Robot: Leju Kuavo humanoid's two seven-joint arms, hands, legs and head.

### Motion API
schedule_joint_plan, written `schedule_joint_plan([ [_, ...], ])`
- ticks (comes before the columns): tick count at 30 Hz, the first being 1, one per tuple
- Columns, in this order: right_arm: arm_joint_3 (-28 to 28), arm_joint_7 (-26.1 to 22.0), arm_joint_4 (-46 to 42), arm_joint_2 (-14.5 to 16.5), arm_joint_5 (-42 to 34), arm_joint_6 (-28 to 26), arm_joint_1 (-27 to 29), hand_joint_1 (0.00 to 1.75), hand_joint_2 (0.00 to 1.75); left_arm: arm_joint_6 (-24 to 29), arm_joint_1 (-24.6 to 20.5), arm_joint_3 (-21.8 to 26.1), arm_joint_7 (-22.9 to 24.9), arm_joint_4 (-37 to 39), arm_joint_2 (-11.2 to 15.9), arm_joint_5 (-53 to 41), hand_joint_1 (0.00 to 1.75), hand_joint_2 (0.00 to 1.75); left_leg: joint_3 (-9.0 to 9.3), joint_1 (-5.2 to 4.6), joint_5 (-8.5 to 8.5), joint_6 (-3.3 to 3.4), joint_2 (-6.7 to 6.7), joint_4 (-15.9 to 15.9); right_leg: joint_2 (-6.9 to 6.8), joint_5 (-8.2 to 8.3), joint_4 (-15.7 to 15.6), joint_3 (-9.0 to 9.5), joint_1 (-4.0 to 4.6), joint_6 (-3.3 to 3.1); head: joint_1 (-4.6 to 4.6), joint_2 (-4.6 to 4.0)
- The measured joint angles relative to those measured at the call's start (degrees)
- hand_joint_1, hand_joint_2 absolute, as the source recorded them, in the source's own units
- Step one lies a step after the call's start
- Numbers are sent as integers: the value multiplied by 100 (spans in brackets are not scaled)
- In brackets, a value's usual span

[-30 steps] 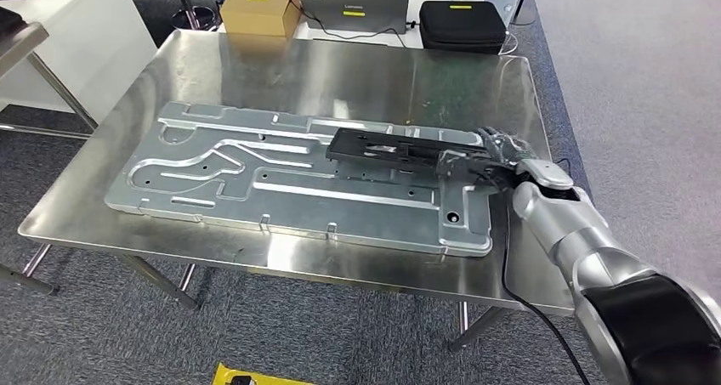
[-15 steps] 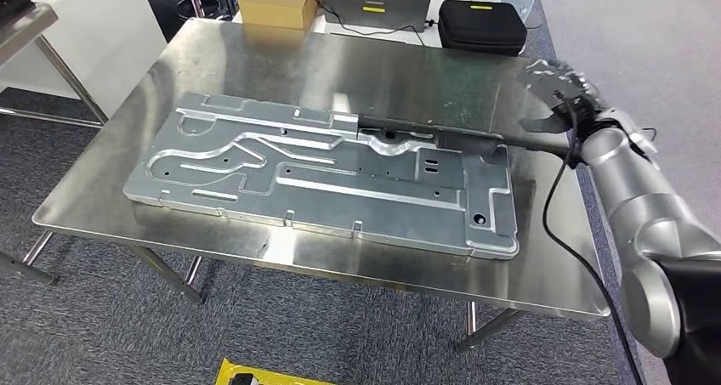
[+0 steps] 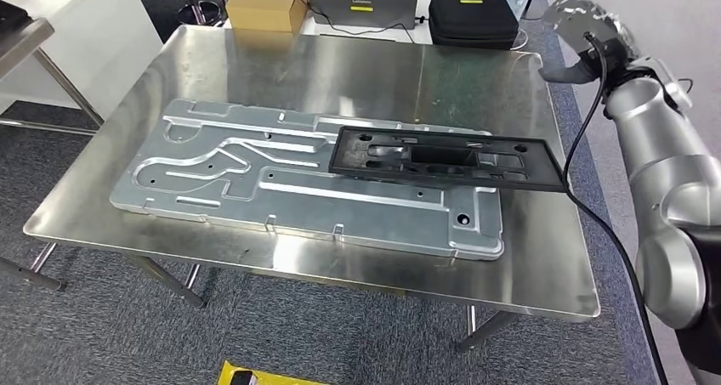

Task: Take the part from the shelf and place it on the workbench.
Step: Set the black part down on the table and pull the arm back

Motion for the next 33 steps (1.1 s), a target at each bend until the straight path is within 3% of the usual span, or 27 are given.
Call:
schedule_joint_plan([
  [1,-1,-30,-1,29,-37,1,-24,0,87,10,-15,3,-3,-1,1,19,0,87,-99,0,-19,-7,1,204,0,-7,8,5,8,-7,0,0],
  [2,-4,-91,-4,57,-94,1,-36,0,44,21,-22,9,-7,-1,1,38,0,44,-99,0,75,-7,2,189,4,-16,20,10,13,-12,0,0],
  [3,-12,-183,-12,90,-160,-1,-40,0,0,33,-21,18,-11,0,0,55,0,0,-1,1,262,0,6,-41,13,-27,35,16,16,-12,-1,0],
  [5,-40,-446,-43,150,-310,-10,-41,0,0,60,-7,45,-28,1,-3,79,0,0,323,-1,644,43,29,-793,34,-52,71,14,28,7,-1,0],
  [7,-86,-812,-81,188,-506,-30,-15,0,0,89,1,73,-60,3,-14,110,0,0,512,-5,762,108,46,-1265,42,-52,96,-21,48,48,4,0],
  [11,-164,-1688,-354,281,-1043,-195,339,0,0,174,31,136,-110,4,-35,173,0,0,564,28,787,226,42,-1405,44,-80,135,-51,61,152,10,0],
  [13,-179,-2007,-651,326,-1428,-333,648,0,0,243,38,173,-125,4,-46,178,0,0,588,54,820,269,45,-1450,50,-339,554,-228,36,210,26,0],
  [15,-169,-2150,-1221,344,-1959,-590,1196,0,0,328,49,201,-134,4,-49,171,0,0,593,59,824,281,28,-1452,50,-652,1262,-552,7,263,37,0],
  [16,-129,-2178,-1683,349,-2248,-804,1628,0,0,383,62,213,-134,4,-50,167,0,0,601,64,820,279,12,-1451,49,-707,1498,-665,-7,278,38,0],
  [17,-63,-2202,-2208,354,-2471,-1064,2134,0,0,440,77,227,-134,4,-50,163,0,0,612,70,813,274,-8,-1450,48,-660,1534,-685,-19,284,39,0],
  [18,51,-2232,-2830,359,-2598,-1389,2696,0,0,501,92,242,-134,4,-50,163,0,0,629,75,800,263,-28,-1449,47,-518,1348,-595,-27,278,40,0],
  [20,354,-2314,-4107,379,-2559,-2077,3781,0,0,597,113,276,-134,4,-49,164,0,0,658,75,763,219,-56,-1444,36,-184,603,-218,-26,236,40,-1],
  [22,689,-2378,-5199,414,-2353,-2656,4633,0,0,665,119,313,-131,4,-46,164,0,0,661,57,725,159,-60,-1434,30,-57,111,15,7,177,35,-1],
  [26,1249,-2531,-6651,592,-1921,-3312,5881,0,0,824,134,378,-79,4,-29,167,0,0,685,58,626,25,-30,-1407,36,-83,9,75,25,49,33,0],
  [28,1516,-2580,-7124,789,-1791,-3423,6281,0,0,887,131,414,-58,4,-16,175,0,0,540,61,348,-30,10,-1015,37,-78,-26,103,8,-32,17,0],
  [30,1711,-2626,-7416,970,-1834,-3430,6568,0,0,923,126,454,-54,4,-4,184,0,0,206,64,-45,-53,30,-256,37,-81,-21,104,24,-72,2,0],
  [31,1779,-2655,-7508,1037,-1897,-3419,6693,0,0,935,128,471,-52,4,4,182,0,0,72,65,-160,-60,35,46,32,-80,-14,101,32,-76,2,0],
  [32,1837,-2692,-7568,1103,-1969,-3409,6796,0,0,944,132,484,-50,4,16,179,0,0,32,65,-166,-61,40,158,29,-79,-3,95,39,-78,2,0],
  [33,1884,-2727,-7603,1166,-2028,-3404,6874,0,0,948,135,492,-50,4,30,168,0,0,113,64,-64,-55,46,33,30,-77,13,87,43,-79,2,0],
])
